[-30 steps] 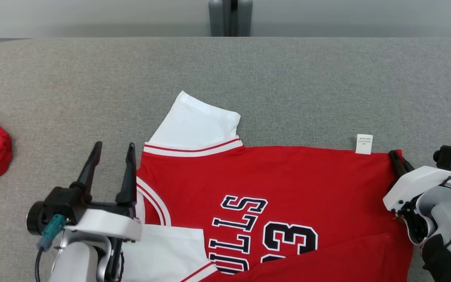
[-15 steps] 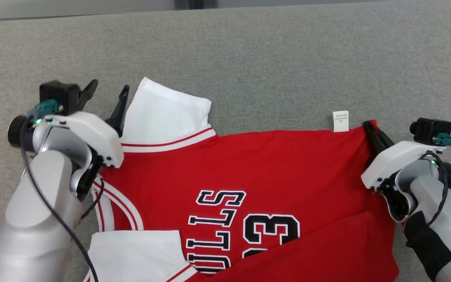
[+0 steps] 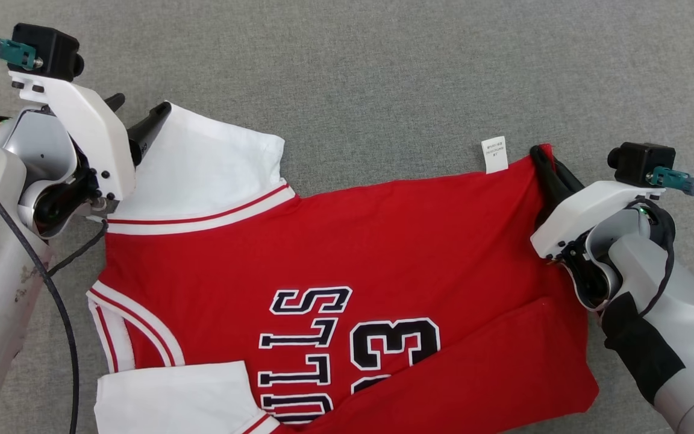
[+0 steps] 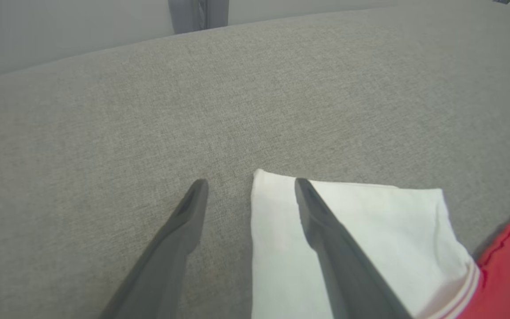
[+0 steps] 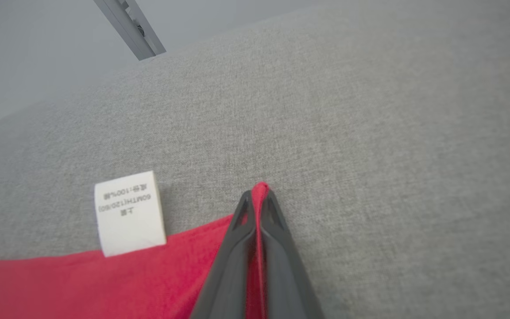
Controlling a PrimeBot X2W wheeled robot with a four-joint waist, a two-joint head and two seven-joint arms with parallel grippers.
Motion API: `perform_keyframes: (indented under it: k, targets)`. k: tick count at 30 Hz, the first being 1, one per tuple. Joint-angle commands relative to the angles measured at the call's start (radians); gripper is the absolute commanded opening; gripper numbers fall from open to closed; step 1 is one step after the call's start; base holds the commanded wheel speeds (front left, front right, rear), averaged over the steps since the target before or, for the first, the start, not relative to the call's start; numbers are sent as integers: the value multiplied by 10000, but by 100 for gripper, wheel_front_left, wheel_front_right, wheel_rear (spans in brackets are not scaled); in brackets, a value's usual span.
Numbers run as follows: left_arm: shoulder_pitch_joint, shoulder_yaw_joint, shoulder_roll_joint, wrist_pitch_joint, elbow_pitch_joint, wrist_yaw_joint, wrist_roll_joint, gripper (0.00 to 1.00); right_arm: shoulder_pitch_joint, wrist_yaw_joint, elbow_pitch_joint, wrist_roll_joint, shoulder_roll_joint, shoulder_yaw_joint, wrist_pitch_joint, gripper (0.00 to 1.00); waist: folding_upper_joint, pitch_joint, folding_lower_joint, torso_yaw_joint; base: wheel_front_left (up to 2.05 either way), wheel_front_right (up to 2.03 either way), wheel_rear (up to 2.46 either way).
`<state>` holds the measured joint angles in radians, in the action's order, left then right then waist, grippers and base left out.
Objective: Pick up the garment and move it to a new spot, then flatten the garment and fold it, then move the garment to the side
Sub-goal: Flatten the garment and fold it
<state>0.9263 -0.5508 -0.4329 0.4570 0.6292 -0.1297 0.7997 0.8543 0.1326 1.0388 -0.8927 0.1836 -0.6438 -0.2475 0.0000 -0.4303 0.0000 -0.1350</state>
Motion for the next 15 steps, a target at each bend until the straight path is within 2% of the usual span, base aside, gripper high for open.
perform_keyframes:
  k: [1, 15]
  targets:
    - [187, -136, -78, -2, 97, -10, 97, 100, -99, -33, 173, -127, -11, -134, 54, 0, 0, -57, 0, -39, 0, 0, 0]
    - [1208, -1473, -235, -565, 1324, -11, 570, 100, 253, -58, 211, -922, -74, -1059, -3, 0, 0, -529, 0, -374, 0, 0, 0]
